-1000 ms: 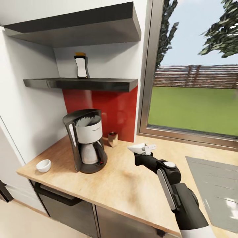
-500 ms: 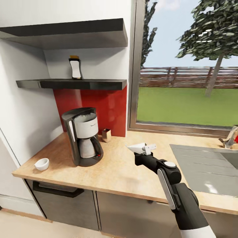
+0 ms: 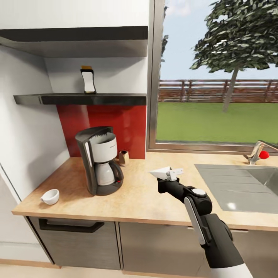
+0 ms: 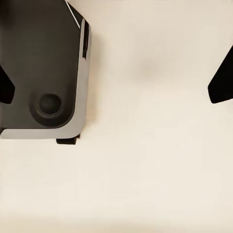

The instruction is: Set up a coffee station on the kitchen countertop: keep the coffee maker on the countertop, move the bottle of coffee from the kitchen shelf to the counter next to the coffee maker, place a paper coffee filter on top of the coffee maker, put the saucer next to the coffee maker with the coffee cup on the saucer, and place the electric kettle next to the coffee maker.

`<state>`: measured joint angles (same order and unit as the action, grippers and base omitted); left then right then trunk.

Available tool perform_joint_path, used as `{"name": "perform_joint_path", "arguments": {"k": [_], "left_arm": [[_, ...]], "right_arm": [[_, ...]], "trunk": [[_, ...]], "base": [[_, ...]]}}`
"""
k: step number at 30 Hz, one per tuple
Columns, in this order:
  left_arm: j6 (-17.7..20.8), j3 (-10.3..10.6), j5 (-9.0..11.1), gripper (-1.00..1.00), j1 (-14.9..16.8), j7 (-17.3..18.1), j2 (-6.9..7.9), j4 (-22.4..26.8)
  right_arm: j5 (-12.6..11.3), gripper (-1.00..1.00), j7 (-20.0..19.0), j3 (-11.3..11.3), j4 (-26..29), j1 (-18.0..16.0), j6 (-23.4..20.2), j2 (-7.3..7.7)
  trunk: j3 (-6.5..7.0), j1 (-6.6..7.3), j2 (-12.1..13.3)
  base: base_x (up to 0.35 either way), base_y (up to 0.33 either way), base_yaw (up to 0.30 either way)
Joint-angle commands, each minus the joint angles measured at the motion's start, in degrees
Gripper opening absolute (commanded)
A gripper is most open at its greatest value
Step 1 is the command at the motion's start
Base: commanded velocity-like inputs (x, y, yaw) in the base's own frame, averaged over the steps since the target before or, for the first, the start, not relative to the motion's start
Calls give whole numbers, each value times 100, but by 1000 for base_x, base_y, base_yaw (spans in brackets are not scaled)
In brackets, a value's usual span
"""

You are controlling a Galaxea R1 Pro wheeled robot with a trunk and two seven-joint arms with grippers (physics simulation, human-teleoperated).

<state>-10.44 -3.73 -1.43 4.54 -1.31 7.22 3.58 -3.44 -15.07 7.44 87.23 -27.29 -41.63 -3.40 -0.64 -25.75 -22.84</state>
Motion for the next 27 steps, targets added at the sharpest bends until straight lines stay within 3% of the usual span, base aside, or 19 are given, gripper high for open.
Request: {"name": "perform_joint_path", "arguments": {"k": [1,21,27], "left_arm": [[-19,-36,-16,100,3,-1,-1,-7],[-19,-31,-16,100,3,-1,-23,-7],[-19,-31,-16,100,3,-1,-26,-7]], "right_arm": [[-52,-100,21,-4,4,-4,-38,-3],[-52,-100,20,-6,6,-4,-38,5],[-52,-100,21,-6,5,-4,-38,6]], "trunk": [[-7,-3,-8],[-6,-3,-8],[6,-3,-8]], "base": [[-1,337,-16],[25,338,-2],[1,338,-166]]}}
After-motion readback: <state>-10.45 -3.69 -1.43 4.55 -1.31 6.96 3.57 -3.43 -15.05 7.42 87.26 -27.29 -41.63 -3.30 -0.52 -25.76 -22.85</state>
